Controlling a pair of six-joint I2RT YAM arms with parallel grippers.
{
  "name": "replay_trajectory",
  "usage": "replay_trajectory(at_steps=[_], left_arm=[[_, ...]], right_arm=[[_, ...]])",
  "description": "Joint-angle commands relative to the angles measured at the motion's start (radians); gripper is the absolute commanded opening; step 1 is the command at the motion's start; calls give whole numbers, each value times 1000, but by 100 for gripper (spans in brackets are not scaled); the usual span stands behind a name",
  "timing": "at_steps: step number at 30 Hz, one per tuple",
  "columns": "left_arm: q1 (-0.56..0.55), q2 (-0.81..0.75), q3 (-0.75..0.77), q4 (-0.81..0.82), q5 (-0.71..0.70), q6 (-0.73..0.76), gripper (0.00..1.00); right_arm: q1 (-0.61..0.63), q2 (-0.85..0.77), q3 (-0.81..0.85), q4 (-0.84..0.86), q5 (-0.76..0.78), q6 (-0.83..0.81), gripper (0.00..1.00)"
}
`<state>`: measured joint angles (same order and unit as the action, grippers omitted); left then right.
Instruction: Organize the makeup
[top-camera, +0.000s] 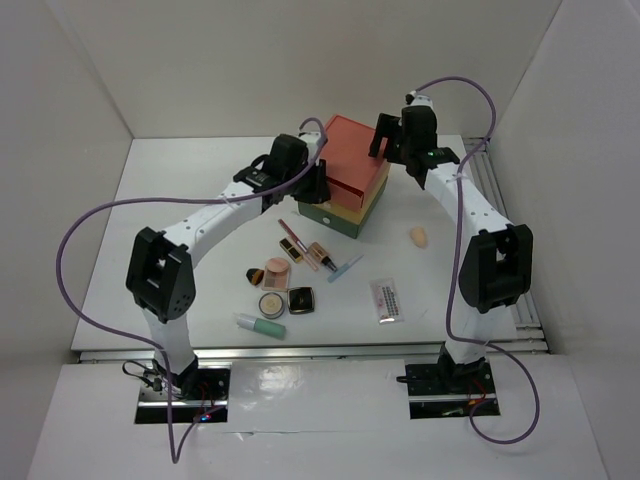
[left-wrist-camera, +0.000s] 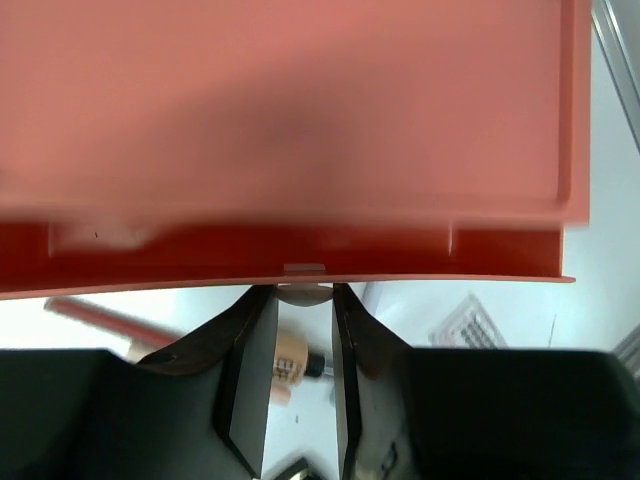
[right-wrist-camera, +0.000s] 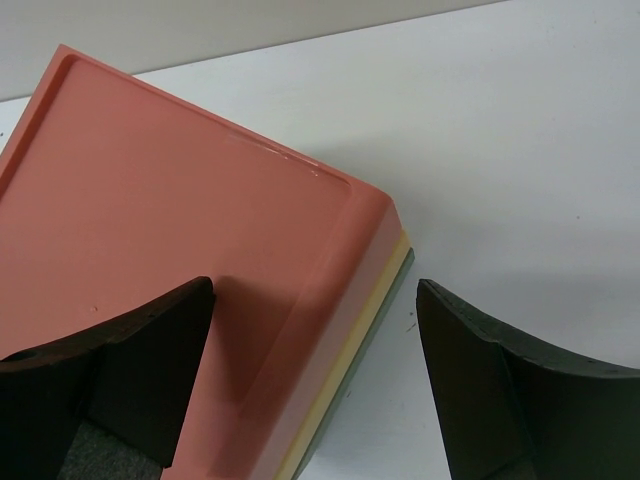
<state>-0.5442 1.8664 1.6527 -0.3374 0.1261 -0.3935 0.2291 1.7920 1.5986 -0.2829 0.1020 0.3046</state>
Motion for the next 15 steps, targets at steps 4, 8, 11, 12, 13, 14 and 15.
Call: replay_trajectory(at_steps=[4,8,11,12,13,14,15], left_arm=[[0,-235,-187,-8,-16,-21,0],[0,-346,-318,-43,-66,-45,0],[-10,-407,-372,-68,-77,-70,0],[-10,-420,-386,-81,-77,-70,2],[-10,-430,-396,-81,-89,-70,9],[-10,-440,-407,-81,-89,-79,15],[-10,-440,-407,-81,-89,-79,20]], right_arm=[[-5,24,37,-21,93,21,88],[-5,24,37,-30,114,21,88],[-5,24,37,-30,114,21,88],[-5,24,37,-30,114,21,88],[-5,15,26,-30,114,5,88],[-5,4,26,-30,104,5,88],[-5,4,26,-30,104,-8,88]])
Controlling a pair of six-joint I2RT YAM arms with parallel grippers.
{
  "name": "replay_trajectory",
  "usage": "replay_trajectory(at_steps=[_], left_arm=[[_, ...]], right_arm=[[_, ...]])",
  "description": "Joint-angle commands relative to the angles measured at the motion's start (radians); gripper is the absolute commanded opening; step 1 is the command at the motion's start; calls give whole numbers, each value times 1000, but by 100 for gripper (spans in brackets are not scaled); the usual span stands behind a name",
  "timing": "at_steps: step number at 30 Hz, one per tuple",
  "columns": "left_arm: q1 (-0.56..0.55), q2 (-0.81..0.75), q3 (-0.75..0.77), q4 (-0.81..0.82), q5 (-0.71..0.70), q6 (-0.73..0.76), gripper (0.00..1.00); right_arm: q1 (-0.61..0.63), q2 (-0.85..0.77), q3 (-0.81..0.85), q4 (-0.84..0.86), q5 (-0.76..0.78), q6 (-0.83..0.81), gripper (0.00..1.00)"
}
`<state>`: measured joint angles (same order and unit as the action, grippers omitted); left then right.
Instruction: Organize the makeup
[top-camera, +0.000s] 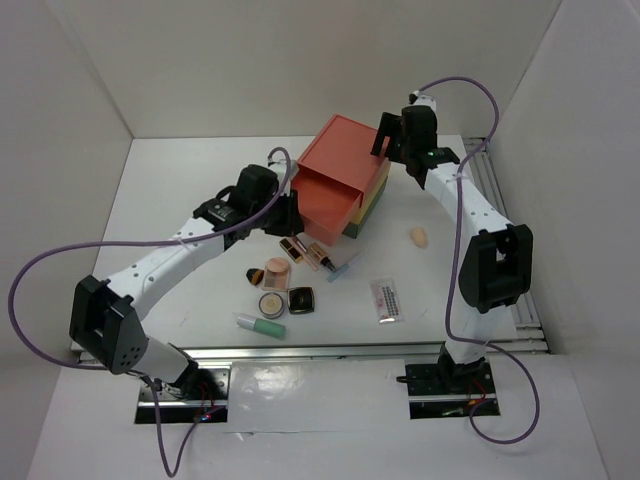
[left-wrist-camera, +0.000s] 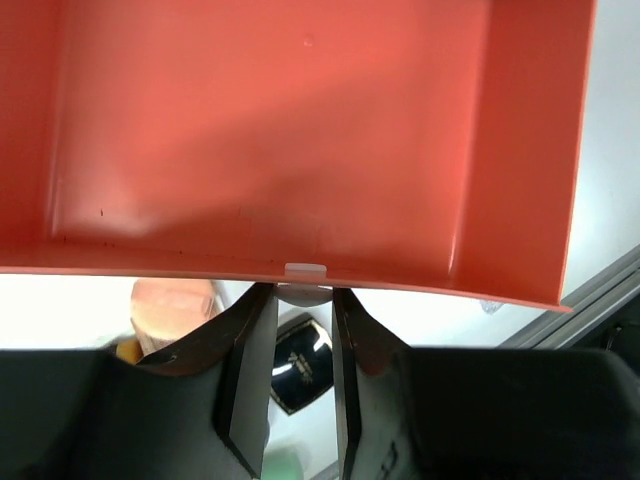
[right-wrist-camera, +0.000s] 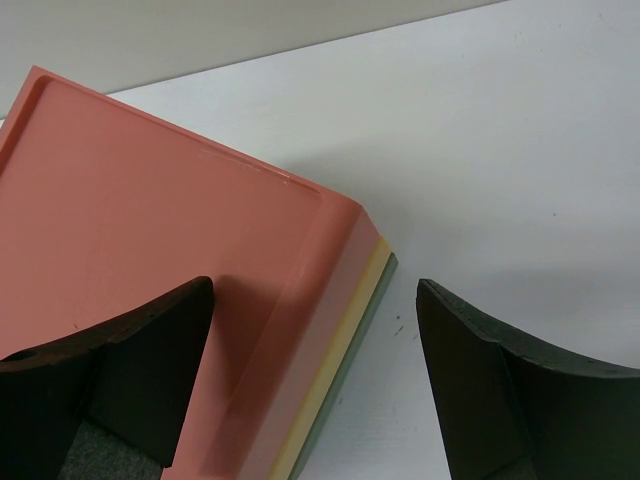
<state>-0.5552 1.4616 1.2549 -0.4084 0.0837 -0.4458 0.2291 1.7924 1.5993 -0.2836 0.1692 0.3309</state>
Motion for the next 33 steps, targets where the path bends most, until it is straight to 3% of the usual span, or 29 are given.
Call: replay_trajectory(at_steps=[1,5,6,9,13,16,20,26,27,30,33], left_arm=[[1,-35,-9,-10,-56,-27,25],[1,-49,26,-47,-56,13,65],[1,-58,38,-47,-56,13,85],[1,-98,58,-62,-76,22,99],[1,-170,60,-133,-87,-13,100],[1,-304,-50,-181,-127,-83,100],[1,-484,-162,-222,-185,-162,100],[1,-590,-210,-371,-266,-223,100],[1,-602,-222,-380,-266,-223,100],[1,-627,-233,-414,-298,-249,100],[1,-638,-242,-435,-309,-263,100]], right_arm=[[-5,-8,25,-29,18,-62,88],[6,-71,47,-20,0,-133,91],[6,-83,60,-8,-16,-150,91],[6,-128,119,-8,-36,-208,94],[15,-241,105,-80,-25,-220,97],[24,-402,-72,-124,-39,-165,97],[136,-612,-346,-201,-94,-135,100],[493,-817,-559,-394,-97,-98,100],[616,-826,-599,-394,-97,-61,100],[871,-803,-669,-394,-21,61,100],[1084,-676,-708,-329,88,178,100]])
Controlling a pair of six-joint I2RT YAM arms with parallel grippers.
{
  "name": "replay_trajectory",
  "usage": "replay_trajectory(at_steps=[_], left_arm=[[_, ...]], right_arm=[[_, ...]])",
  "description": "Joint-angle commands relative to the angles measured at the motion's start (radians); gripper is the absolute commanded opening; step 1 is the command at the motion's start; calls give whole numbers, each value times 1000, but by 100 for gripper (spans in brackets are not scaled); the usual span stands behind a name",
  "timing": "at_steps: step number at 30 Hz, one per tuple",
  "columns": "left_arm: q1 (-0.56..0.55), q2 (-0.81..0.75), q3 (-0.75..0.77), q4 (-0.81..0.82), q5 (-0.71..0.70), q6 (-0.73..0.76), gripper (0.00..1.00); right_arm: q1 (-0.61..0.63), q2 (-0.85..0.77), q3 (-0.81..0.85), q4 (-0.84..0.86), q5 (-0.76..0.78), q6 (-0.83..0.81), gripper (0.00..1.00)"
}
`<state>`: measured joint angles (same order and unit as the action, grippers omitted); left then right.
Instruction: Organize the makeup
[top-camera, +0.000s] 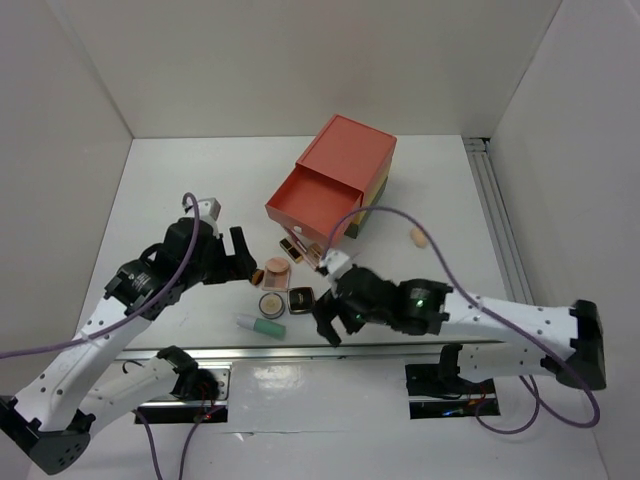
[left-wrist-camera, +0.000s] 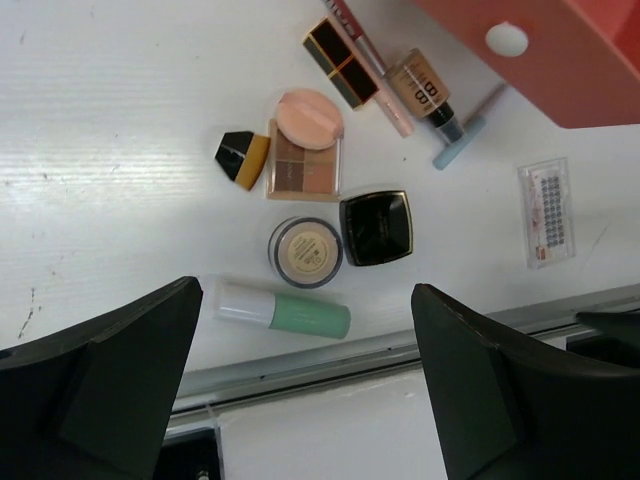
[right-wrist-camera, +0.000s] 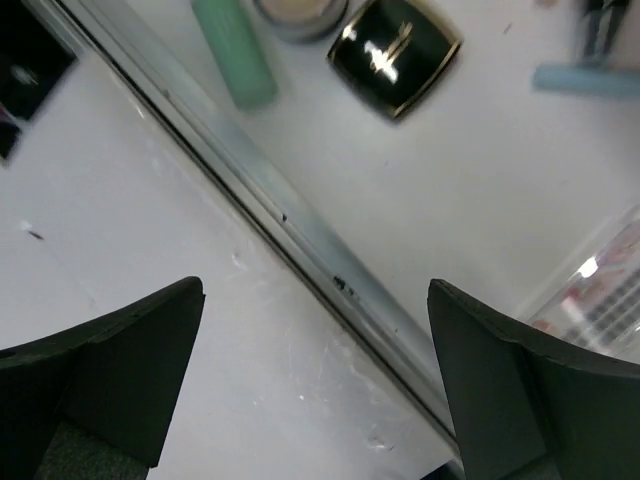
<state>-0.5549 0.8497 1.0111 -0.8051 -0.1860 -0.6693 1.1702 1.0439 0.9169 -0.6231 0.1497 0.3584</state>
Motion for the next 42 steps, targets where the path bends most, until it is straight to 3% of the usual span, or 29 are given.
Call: replay_trajectory(at_steps=[1,4,8,11,15,19,26,31,37,39,42], left_arm=[[1,-35,1,-39,-40,-52,100],[1,-58,1,-63,-40,-67,100],[1,-86,10,-86,-40,-67,100],[1,-107,20,-114,-27,-67,100],[1,-118,30,-135,-40,-67,100],[1,-127,40,-144,-49,-46,100],[1,-127,52,-163,-73,-36,100],[1,-118,52,-163,-63,-36,100],[1,-109,52,-163,-63,-36,100],[1,-109,61,-163,-63,-36,100],[1,-109,61,-163,-63,-36,100]], right_arm=[[192,165,-26,20,229,189,100],[263,391,74,-65,443,405,100],[253,629,160,-72,496,518,100],[230,720,183,53,478,518,100],[171,742,154,184,465,530,100],[123,742,103,342,381,443,100],[94,781,178,224,422,459,100],[48,804,145,345,399,453,100],[39,854,185,355,445,468,100],[28,864,185,364,445,468,94],[28,855,185,353,456,468,65]])
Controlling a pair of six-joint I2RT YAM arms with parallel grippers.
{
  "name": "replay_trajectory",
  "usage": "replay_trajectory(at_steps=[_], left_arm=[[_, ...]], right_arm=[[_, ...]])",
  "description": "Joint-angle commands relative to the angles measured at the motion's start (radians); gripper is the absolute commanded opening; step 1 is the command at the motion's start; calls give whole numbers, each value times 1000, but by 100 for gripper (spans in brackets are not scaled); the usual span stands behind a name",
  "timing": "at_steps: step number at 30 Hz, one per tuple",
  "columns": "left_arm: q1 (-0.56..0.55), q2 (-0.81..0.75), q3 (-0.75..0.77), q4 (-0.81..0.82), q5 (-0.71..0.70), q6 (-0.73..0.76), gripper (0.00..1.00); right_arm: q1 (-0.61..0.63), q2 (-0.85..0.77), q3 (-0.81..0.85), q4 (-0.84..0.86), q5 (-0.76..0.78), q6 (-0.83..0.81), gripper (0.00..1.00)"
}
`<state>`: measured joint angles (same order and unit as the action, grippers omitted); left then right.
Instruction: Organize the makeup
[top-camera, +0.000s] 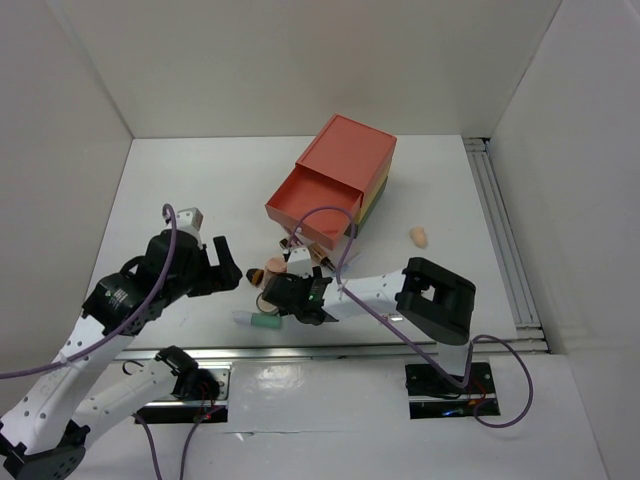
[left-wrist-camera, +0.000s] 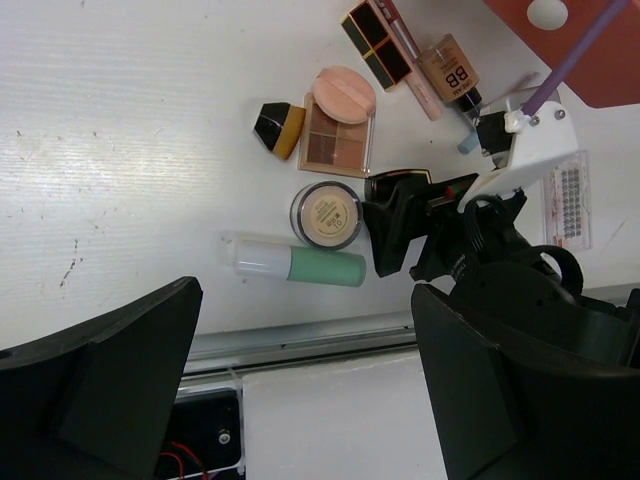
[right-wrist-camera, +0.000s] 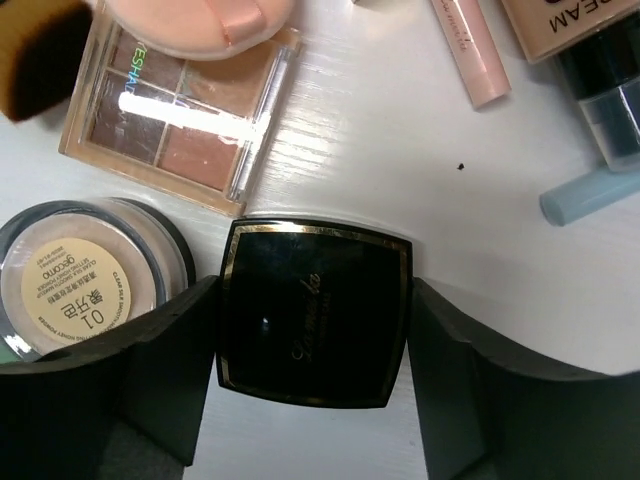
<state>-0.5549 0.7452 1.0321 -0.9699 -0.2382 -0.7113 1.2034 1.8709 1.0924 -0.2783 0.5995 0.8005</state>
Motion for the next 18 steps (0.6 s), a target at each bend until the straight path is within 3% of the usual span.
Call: replay_trajectory(at_steps=[1,6,11,15,18], left_arm=[[1,-4,40,2,-10,-3,100],[1,5,22,2,-10,-13,100],[1,5,-3,-7,-1,-45,100],[1,5,-39,-16,-1,-63,100],[1,5,-52,-42,8,-106,100]], right_arm=[[5,10,9,-7,20,35,49],[36,-74,18,-105,45,33,46],[131,-231,79,-159,8,-188,45],[131,-378,138,-112,9,-345,45],[24,-450,196,-70,-50,-451,45]])
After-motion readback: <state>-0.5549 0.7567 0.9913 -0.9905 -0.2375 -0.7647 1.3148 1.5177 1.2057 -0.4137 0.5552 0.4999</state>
